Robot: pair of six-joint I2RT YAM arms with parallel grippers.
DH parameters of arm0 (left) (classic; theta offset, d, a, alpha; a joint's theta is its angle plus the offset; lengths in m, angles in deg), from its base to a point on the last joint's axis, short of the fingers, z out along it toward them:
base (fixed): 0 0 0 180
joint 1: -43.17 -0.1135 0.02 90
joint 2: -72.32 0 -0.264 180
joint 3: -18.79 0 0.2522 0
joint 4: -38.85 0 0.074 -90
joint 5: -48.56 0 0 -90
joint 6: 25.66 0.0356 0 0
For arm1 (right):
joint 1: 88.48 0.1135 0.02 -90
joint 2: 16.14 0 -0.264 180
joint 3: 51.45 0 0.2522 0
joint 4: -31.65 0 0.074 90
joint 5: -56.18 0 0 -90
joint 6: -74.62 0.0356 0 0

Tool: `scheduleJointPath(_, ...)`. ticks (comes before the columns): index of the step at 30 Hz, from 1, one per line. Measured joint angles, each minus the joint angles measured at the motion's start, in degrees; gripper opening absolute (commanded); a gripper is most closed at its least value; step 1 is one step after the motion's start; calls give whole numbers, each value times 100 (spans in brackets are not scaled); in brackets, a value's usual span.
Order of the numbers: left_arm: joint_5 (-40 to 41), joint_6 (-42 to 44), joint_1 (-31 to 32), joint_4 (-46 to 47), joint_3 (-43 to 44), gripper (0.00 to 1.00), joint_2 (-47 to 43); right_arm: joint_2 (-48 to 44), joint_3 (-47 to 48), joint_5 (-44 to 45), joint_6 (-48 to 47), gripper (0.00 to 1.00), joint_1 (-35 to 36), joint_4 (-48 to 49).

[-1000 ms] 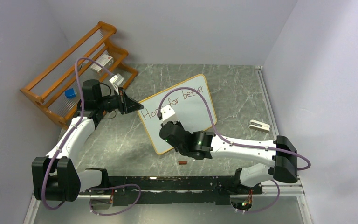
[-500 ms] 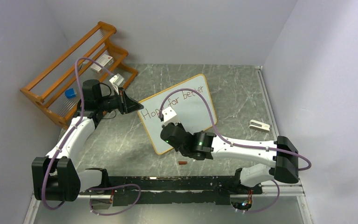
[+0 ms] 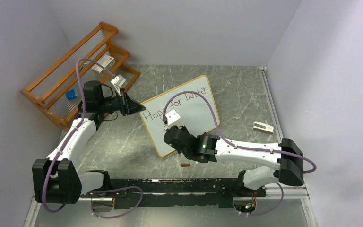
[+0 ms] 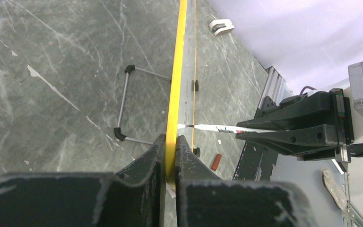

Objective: Write a sentence on the whiteboard

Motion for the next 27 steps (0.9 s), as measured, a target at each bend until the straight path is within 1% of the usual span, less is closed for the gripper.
scheduleJointPath(12,-4,0,0,2,0,5,0,-101,-98,39,50,0,-2,-44)
scheduleJointPath(20,-4,0,0,2,0,5,0,-463,-181,52,-2,0,-31,92)
scheduleJointPath(27,-4,0,0,2,0,5,0,-387,-181,157,-44,0,-85,151)
